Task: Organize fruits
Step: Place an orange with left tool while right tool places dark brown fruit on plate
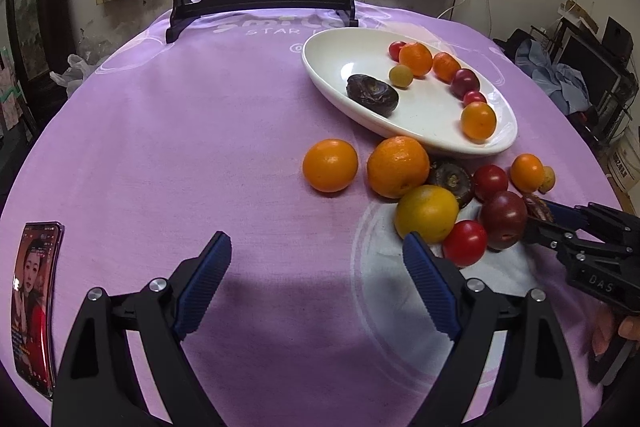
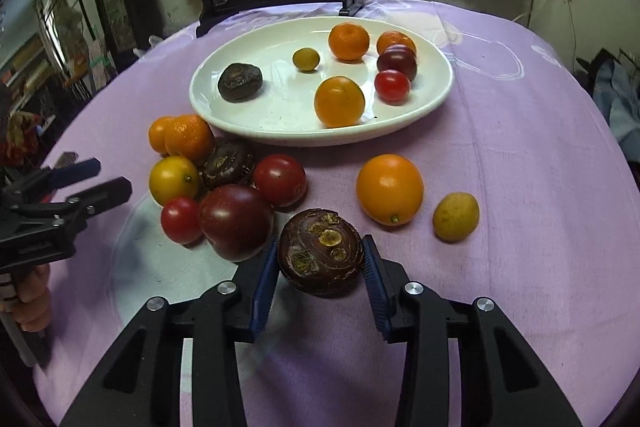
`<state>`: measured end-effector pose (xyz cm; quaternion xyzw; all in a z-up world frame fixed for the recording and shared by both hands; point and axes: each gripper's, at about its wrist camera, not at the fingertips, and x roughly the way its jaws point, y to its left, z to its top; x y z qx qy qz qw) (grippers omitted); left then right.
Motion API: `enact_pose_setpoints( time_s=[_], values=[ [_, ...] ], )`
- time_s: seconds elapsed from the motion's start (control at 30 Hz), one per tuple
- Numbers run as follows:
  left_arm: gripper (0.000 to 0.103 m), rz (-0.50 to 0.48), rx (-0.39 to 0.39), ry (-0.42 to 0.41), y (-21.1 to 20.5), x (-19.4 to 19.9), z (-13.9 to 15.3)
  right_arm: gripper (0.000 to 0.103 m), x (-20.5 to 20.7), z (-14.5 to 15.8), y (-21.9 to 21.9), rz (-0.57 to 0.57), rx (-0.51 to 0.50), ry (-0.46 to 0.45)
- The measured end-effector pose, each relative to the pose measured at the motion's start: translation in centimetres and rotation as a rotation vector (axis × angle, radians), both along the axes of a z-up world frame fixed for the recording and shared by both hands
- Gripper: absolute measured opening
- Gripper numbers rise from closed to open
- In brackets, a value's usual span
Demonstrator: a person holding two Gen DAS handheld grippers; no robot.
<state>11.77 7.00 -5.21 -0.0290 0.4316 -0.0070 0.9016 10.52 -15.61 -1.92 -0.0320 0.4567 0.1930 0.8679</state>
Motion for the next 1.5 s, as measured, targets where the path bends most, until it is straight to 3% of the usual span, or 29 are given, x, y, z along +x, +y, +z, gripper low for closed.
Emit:
enact_pose_setpoints(
  time_s=[0.2,0.33,0.57,0.67,0.73,1.0,1.27,1.5],
  values=[
    [0.085,0.039,0.05,0.038,0.3,1.2,-0.8,0.041,-0.8,0.3,-0.6,0.008,0.053,-0.003],
    [0.077,0.035,0.092,0.087,0.0,2.8,-1.7,0.041,-0.7,0.4,-0.8,0.025,0.079,0.003],
    [0.073,-0.004,0.12,0.075,-0.8,5.8,-1.7,0.041,-0.9,0.7,-0.8,0.046,0.104,0.004],
    [0.058,-0.03,0.089,0.083,-0.8,6.8,-1.6,0.041,-0.8,0.5,-0.7,0.051,0.105,0.009],
    [0.035,-0.067,0.069,0.067,-0.9,7.0,-1.5,0.041,-0.8,0.4,-0.6,0.051,0.101,0.013],
    [0.035,-0.062,0.083,0.044,-1.1,6.1,-1.1,0.041,-1.1,1.1,-0.9,0.043,0.11,-0.025],
    [0.035,-0.066,0.054,-0.056,-0.4,2.3,3.3,0.041,-1.7,3.8,-1.5,0.031,0.164,-0.095],
    [0.035,-0.096,0.008,-0.126,-2.2,3.9,7.4,0.041,0.1,7.4,0.9,0.094,0.101,-0.186]
  ],
)
